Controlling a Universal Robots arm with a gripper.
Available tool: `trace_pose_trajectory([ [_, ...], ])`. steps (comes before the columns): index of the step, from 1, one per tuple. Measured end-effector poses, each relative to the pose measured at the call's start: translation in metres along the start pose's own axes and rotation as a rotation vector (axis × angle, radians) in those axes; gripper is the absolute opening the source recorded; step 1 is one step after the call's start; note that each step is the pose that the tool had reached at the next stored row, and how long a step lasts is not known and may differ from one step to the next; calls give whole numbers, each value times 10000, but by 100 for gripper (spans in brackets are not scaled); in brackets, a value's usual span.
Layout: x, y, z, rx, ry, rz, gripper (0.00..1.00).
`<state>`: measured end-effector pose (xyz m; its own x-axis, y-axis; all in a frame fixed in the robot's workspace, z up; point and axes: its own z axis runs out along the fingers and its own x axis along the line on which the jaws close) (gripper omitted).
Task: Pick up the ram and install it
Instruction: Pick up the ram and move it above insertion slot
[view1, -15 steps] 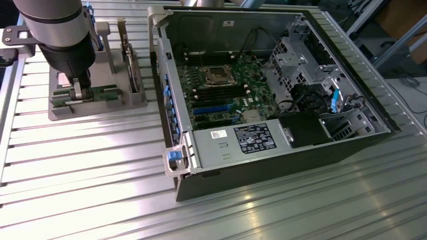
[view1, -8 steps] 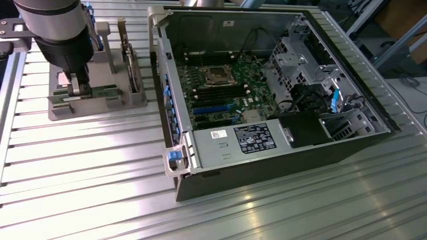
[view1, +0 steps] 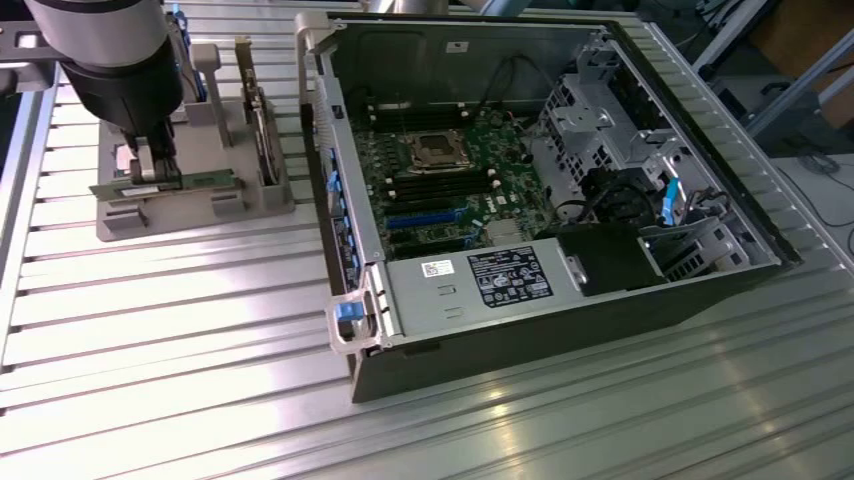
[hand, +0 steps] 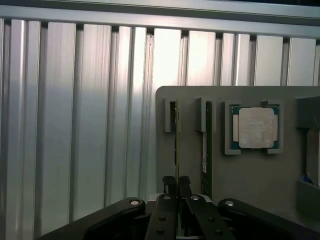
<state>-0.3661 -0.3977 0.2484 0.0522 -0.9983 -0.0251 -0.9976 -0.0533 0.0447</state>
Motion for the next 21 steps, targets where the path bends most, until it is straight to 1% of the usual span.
trace_pose_trajectory([
  [6, -2, 4, -88, 0, 0, 0, 13],
  [11, -5, 8, -182, 0, 0, 0, 13],
  [21, -10, 18, -409, 1, 0, 0, 13],
])
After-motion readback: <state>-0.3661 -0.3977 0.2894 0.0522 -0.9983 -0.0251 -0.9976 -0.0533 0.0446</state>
